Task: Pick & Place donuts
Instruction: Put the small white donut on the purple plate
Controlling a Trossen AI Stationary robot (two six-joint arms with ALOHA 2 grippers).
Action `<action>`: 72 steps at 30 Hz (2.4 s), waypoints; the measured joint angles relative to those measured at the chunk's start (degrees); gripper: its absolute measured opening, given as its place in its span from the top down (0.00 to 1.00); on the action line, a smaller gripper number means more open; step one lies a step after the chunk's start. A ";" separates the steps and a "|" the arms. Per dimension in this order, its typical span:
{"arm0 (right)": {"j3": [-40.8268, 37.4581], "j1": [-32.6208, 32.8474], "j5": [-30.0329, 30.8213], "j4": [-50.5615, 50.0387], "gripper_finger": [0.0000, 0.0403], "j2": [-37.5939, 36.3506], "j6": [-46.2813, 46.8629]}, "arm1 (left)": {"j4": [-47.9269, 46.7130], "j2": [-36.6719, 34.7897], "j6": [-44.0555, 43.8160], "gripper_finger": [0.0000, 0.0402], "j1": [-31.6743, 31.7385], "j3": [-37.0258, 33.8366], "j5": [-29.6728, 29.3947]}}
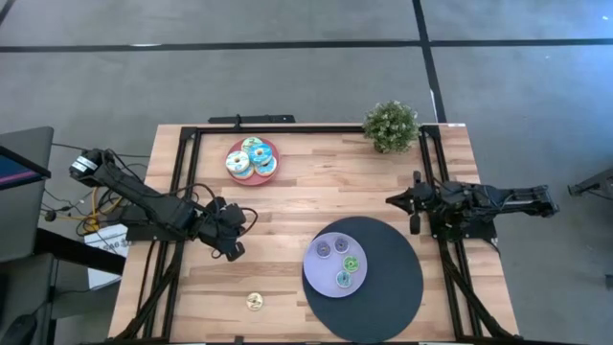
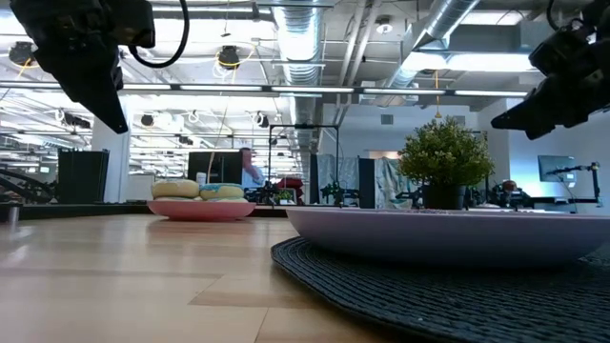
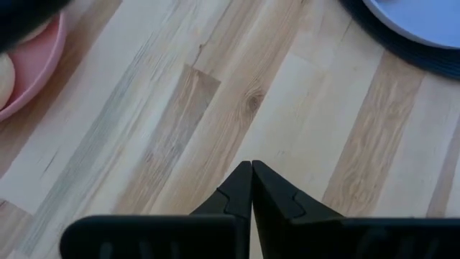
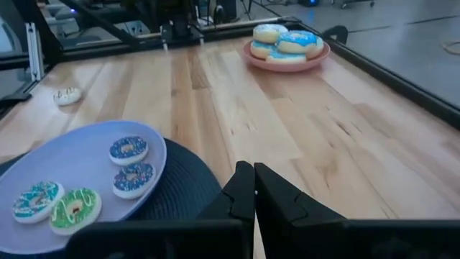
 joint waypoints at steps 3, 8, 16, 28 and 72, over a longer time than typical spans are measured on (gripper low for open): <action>0.00 0.00 0.02 -0.81 1.00 0.00 -0.02 | 0.01 0.00 0.25 1.00 0.00 0.00 0.00; 0.00 0.00 0.02 -1.56 1.00 0.00 0.00 | 0.01 0.00 3.03 1.00 0.00 0.00 0.00; 0.00 0.00 -3.78 -2.34 1.00 0.00 -2.18 | 0.01 0.00 8.81 1.00 0.00 0.00 0.03; 0.00 0.00 -7.48 -1.58 1.00 0.00 -1.18 | 0.33 0.00 12.54 1.00 0.00 0.00 0.17; 0.07 -0.01 -7.39 -1.64 1.00 0.00 -1.07 | 5.71 25.37 -2.76 0.22 -9.68 29.81 -7.65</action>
